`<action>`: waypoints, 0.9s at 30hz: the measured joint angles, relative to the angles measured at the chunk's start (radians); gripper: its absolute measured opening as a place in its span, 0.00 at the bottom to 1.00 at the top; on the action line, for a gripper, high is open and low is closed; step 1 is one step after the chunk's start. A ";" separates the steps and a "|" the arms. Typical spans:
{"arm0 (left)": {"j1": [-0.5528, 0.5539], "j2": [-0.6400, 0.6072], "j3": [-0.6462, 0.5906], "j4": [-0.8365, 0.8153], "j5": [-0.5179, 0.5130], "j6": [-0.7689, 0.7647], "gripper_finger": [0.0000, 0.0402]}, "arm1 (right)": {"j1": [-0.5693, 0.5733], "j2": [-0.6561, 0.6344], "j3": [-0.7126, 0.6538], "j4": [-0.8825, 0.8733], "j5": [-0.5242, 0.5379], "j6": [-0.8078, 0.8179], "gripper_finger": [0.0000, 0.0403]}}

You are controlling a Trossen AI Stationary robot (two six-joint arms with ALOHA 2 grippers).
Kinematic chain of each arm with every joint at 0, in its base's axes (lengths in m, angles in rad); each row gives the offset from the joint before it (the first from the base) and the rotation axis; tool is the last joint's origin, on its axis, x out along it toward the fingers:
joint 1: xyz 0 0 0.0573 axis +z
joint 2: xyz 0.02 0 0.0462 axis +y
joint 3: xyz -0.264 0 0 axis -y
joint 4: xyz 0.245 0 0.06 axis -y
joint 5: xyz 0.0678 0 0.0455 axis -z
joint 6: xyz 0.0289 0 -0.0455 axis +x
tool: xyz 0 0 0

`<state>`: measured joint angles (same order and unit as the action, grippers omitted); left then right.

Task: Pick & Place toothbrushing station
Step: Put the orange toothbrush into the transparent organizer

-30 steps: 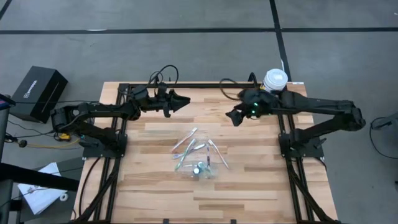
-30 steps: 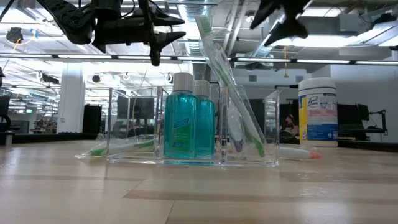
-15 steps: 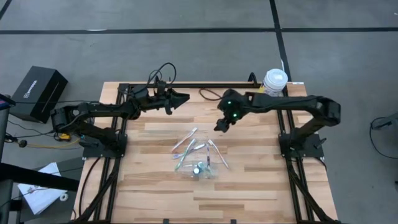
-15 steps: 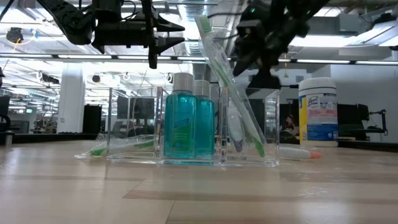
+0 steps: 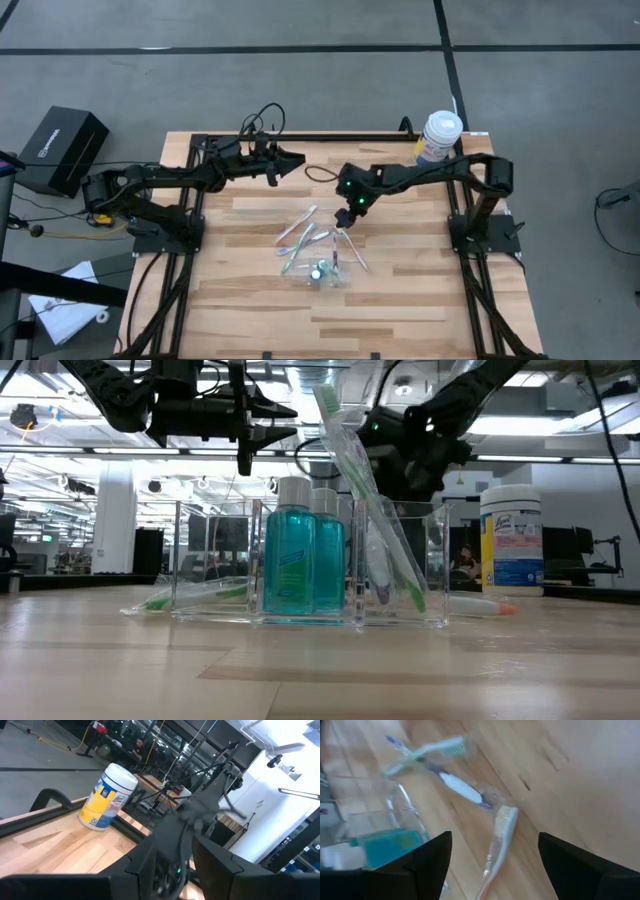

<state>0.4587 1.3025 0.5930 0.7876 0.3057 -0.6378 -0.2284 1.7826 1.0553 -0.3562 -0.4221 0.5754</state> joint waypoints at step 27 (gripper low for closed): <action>0.010 0.000 0.000 -0.056 0.061 0.004 0.30 | 0.044 0.105 -0.002 0.034 0.003 0.037 0.28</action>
<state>0.4683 1.3025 0.5930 0.7316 0.3670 -0.6337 -0.1848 1.8874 1.0538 -0.3220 -0.4194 0.6128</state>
